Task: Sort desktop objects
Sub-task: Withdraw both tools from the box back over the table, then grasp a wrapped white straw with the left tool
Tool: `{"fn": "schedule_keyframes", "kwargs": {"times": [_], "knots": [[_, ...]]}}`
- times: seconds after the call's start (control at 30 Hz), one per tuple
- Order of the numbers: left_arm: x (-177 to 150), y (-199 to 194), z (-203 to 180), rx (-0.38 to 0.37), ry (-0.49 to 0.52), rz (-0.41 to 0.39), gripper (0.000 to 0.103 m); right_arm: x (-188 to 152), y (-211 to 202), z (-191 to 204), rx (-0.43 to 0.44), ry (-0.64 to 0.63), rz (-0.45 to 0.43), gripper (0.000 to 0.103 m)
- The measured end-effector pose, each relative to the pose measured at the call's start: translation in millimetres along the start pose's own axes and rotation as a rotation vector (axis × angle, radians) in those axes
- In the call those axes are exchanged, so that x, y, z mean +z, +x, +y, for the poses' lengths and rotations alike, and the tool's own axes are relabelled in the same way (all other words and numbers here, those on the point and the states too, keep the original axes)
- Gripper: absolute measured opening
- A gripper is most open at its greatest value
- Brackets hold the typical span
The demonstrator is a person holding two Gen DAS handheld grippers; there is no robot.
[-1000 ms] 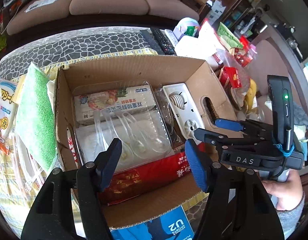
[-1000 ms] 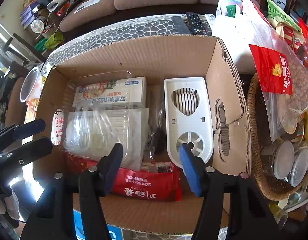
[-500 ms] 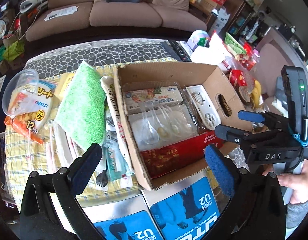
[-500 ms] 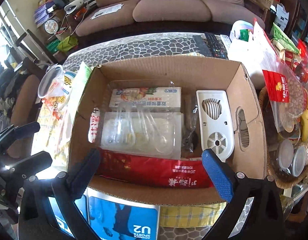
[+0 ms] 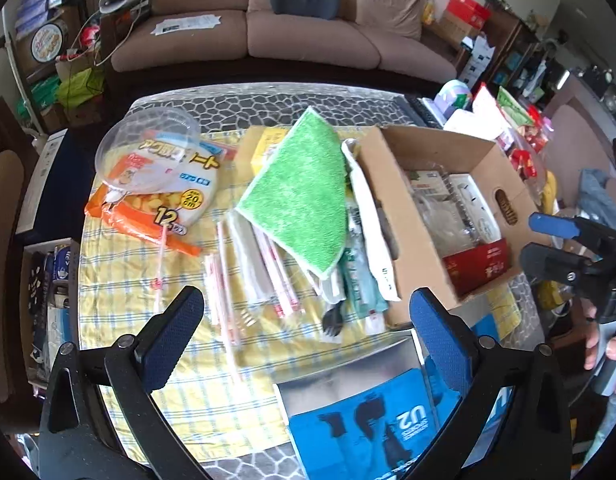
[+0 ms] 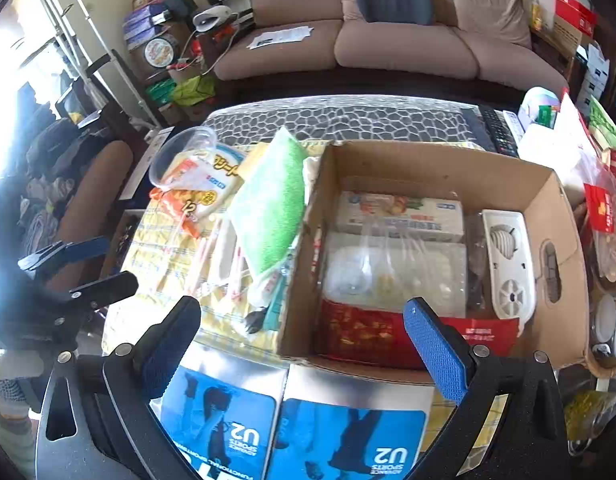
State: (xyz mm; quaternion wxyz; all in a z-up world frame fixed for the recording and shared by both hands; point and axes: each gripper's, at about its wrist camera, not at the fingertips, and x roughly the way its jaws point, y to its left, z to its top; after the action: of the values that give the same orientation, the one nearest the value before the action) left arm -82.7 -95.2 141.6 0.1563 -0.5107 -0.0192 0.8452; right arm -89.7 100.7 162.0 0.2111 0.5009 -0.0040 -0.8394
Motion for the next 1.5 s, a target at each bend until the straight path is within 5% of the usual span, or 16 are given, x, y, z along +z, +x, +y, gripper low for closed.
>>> {"fn": "schedule_keyframes", "kwargs": {"times": [0.4, 0.53, 0.87, 0.93, 0.97, 1.23, 1.5], "knots": [[-55.4, 42.7, 109.6, 0.021, -0.111, 0.059, 0.1, 8.5, 68.1, 87.7, 0.1, -0.09, 0.044, 0.103], [-70.8, 70.7, 115.4, 0.011, -0.119, 0.099, 0.077, 10.4, 90.2, 100.8, 0.142, -0.07, 0.052, 0.103], [-88.0, 133.1, 100.9, 0.005, -0.09, 0.182, 0.046, 12.4, 129.0, 110.4, 0.221, -0.028, 0.08, 0.102], [-90.4, 137.2, 101.3, -0.006, -0.088, 0.183, 0.011, 12.2, 135.1, 110.5, 0.238, -0.019, 0.086, 0.1], [-91.6, 138.0, 102.4, -0.005, -0.087, 0.183, 0.006, 12.4, 138.3, 110.3, 0.246, -0.016, 0.092, 0.1], [-98.5, 108.2, 142.1, -0.051, -0.184, 0.105, 0.006, 7.3, 164.3, 113.8, 0.286, 0.001, 0.126, 0.082], [-84.3, 102.8, 186.2, 0.015, -0.201, 0.081, 0.006, 5.2, 201.1, 122.3, 0.272, 0.033, 0.165, 0.073]]}}
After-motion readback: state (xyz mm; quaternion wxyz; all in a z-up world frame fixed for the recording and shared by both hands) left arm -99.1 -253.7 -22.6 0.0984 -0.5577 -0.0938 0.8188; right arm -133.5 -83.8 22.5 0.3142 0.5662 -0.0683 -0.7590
